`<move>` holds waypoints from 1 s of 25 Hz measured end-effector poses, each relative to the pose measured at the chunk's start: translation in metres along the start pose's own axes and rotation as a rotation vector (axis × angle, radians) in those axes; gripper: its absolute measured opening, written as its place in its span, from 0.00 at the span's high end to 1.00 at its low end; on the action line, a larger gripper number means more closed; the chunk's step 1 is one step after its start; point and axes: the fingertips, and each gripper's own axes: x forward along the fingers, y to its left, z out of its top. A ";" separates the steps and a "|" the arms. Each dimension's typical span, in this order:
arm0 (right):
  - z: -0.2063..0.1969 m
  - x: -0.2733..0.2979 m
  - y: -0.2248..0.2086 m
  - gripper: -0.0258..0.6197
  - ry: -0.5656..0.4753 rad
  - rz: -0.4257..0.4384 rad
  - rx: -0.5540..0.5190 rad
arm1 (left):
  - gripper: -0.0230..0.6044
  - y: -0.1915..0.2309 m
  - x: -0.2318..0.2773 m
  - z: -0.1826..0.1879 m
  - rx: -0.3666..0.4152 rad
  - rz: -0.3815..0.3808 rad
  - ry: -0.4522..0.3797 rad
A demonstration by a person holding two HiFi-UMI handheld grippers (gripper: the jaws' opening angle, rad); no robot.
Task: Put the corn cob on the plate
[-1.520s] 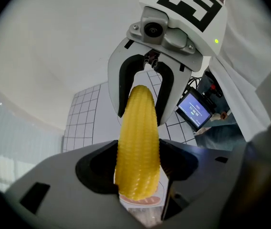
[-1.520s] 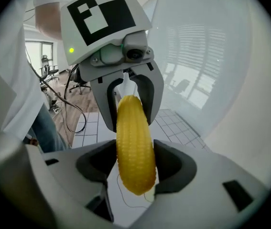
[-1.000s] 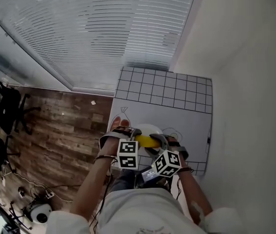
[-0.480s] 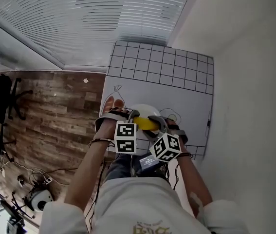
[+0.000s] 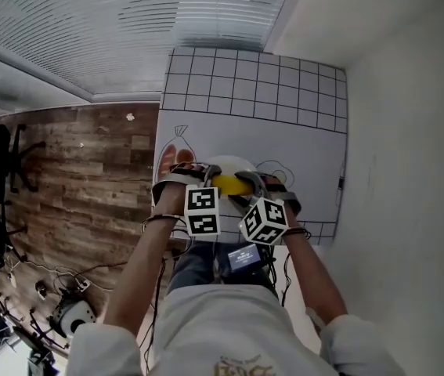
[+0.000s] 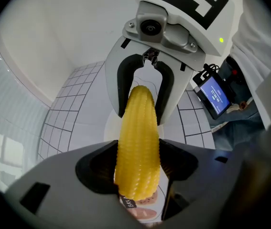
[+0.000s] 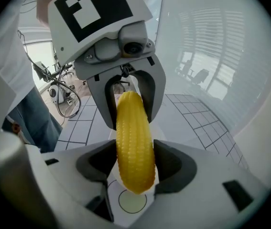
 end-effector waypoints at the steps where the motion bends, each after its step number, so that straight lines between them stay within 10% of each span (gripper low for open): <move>1: -0.002 0.003 -0.001 0.58 0.004 0.001 -0.001 | 0.55 0.001 0.003 -0.001 -0.002 -0.001 -0.002; 25: -0.027 0.032 -0.010 0.57 0.033 0.050 0.102 | 0.55 0.008 0.039 -0.008 -0.031 -0.081 -0.019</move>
